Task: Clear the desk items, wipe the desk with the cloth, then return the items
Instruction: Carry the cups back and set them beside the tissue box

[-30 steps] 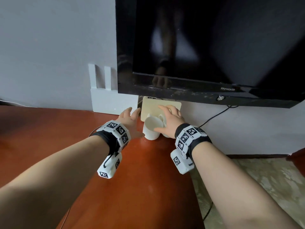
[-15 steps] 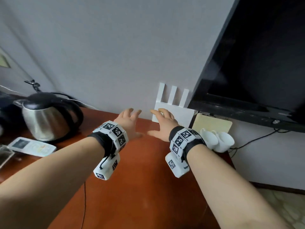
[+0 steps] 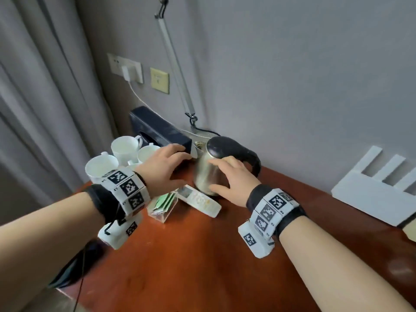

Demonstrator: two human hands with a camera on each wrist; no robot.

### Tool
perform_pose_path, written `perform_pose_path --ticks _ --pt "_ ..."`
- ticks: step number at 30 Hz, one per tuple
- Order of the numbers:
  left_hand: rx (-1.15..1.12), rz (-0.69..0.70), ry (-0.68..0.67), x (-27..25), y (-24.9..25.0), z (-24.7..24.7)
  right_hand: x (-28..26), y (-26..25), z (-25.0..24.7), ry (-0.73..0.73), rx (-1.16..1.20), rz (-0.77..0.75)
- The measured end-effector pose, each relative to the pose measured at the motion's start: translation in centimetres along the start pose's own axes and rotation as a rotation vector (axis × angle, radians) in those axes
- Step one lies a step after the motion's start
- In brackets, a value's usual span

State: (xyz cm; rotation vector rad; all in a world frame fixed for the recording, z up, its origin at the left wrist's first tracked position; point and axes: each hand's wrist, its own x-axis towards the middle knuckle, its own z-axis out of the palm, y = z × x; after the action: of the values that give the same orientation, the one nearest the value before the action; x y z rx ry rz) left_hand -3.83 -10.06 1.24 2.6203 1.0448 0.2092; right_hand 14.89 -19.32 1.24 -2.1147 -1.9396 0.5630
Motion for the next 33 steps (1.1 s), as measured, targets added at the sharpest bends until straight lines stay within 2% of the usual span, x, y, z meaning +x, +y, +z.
perform_pose_path --ticks 2,5,9,12,16,23,29,33 --pt "0.056 -0.149 0.048 -0.6 -4.0 -0.6 2.4 -2.2 1.5 -0.068 0.033 -0.044" --pt "0.046 -0.448 0.039 -1.2 -9.0 -0.5 5.8 -4.9 4.4 -0.176 0.009 -0.037" --pt "0.024 -0.58 0.005 -1.2 -14.2 0.4 9.7 -7.6 8.0 -0.249 0.007 0.004" --pt "0.069 -0.64 -0.081 -1.4 -17.0 1.5 11.3 -9.2 10.2 -0.248 0.014 0.031" --pt "-0.051 -0.692 -0.17 -0.9 -18.6 2.3 12.4 -10.5 12.7 -0.23 0.017 0.075" --pt "-0.019 -0.677 -0.166 0.5 -19.0 2.3 14.6 -11.4 14.7 -0.187 0.067 0.191" --pt "-0.045 -0.717 -0.121 -1.3 -18.9 1.7 14.8 -11.4 15.2 -0.116 0.077 0.143" --pt "-0.104 -0.761 -0.023 -3.4 -18.1 0.5 14.2 -11.7 14.5 -0.095 0.094 0.078"
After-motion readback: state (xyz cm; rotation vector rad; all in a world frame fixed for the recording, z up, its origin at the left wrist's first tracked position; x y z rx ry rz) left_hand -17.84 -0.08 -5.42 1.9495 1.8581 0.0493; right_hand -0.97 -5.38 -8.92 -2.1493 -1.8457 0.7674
